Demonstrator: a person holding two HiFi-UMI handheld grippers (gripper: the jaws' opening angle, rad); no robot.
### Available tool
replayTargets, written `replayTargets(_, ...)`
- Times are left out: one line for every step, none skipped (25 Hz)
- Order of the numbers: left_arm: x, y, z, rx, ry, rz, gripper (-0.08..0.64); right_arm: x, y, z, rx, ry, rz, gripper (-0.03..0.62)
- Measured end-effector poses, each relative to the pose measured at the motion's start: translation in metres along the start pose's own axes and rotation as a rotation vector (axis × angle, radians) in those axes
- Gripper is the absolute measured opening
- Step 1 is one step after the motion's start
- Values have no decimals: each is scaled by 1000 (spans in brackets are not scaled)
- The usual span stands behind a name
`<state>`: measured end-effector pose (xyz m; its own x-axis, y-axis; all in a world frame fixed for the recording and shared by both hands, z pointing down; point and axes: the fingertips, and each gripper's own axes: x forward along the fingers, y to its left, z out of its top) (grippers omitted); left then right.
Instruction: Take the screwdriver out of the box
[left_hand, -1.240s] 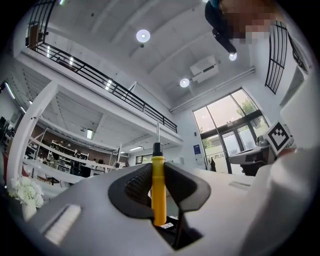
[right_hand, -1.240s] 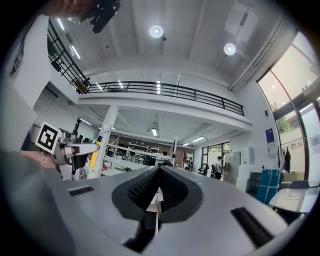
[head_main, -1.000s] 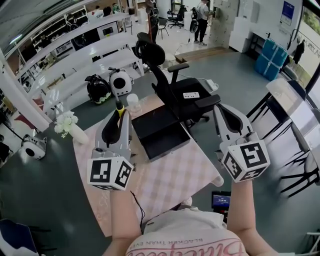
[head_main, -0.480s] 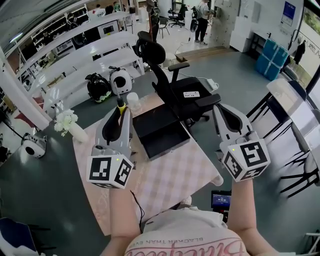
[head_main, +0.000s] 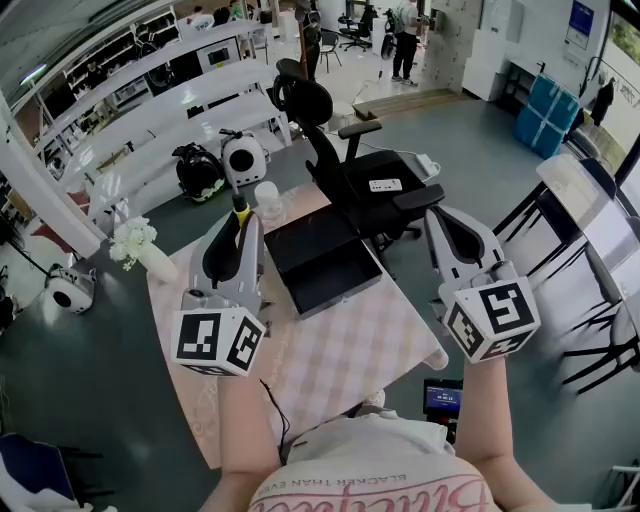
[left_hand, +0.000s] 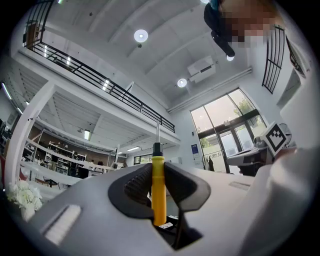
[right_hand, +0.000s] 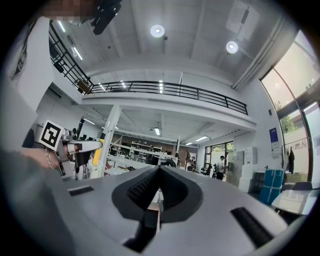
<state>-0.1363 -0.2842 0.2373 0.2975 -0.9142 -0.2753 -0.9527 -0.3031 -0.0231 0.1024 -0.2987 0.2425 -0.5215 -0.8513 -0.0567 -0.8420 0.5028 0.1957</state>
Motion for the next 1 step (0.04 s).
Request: replayTargets(0,0,0,1,0,0,84,0,0,-1,0,0,0,6)
